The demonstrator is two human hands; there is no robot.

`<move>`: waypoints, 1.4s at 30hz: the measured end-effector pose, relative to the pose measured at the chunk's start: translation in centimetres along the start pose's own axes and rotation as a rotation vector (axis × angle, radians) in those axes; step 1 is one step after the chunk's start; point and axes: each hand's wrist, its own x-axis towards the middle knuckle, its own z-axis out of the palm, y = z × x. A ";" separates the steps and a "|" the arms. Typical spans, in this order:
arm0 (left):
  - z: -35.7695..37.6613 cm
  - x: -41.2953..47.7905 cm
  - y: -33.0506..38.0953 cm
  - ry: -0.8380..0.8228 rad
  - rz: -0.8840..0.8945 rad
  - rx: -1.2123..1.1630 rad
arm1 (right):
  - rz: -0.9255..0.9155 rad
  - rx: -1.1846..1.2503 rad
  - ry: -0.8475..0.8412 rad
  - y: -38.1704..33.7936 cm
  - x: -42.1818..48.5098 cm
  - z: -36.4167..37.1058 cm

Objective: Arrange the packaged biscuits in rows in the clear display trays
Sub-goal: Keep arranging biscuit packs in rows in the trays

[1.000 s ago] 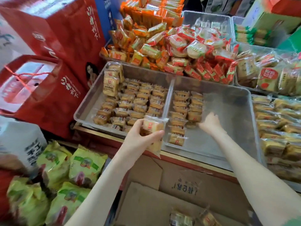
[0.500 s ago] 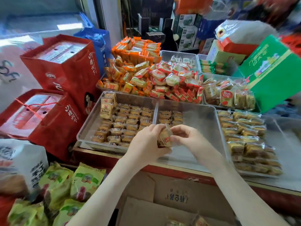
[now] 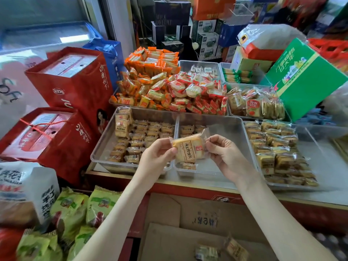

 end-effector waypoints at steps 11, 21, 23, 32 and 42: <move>-0.5 0.2 -0.3 -0.002 0.228 0.180 | -0.407 -0.606 0.047 0.4 -0.6 -2.4; -1.8 -0.1 -0.3 -0.087 1.137 0.941 | -1.276 -1.140 -0.130 -0.3 -0.6 -4.7; -1.7 -0.3 -0.2 -0.115 1.125 1.005 | -1.314 -1.210 -0.168 -0.1 -0.6 -5.4; 0.1 0.1 -2.2 -0.027 0.932 0.687 | -1.140 -1.189 -0.194 1.9 0.1 -5.7; 1.7 3.9 -6.9 0.013 0.300 0.538 | -0.417 -0.935 -0.165 3.6 5.7 -6.6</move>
